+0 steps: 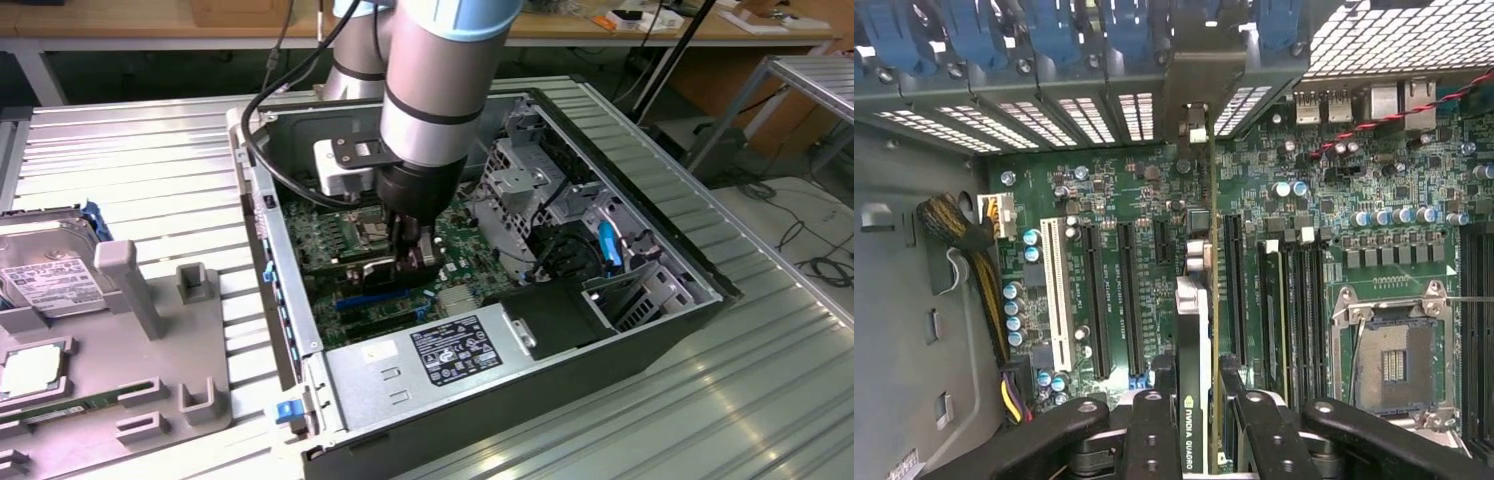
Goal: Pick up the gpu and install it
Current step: 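Insert the gpu into the slot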
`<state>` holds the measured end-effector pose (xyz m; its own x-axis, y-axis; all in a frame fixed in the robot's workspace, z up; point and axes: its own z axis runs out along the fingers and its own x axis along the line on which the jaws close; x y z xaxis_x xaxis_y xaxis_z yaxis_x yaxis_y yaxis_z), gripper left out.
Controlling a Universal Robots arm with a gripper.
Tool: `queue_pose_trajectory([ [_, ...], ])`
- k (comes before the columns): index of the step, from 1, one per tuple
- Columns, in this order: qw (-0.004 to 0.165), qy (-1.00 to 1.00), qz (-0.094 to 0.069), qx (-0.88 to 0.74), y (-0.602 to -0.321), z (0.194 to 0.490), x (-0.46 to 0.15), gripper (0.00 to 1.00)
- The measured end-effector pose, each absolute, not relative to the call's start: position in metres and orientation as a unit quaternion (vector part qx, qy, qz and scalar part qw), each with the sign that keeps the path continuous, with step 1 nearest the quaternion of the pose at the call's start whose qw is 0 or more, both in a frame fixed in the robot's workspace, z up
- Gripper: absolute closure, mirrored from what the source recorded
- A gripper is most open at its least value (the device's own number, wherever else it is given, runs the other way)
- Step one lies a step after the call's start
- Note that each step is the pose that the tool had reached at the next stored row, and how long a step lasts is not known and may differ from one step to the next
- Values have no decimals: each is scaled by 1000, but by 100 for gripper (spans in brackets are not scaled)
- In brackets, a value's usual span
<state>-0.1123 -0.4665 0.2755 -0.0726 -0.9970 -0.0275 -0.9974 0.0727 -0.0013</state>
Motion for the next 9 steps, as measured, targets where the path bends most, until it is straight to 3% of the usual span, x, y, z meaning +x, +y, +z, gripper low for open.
queue_pose_trajectory([
  [9, 8, 732, 13, -681, -467, 275, -112, 73],
])
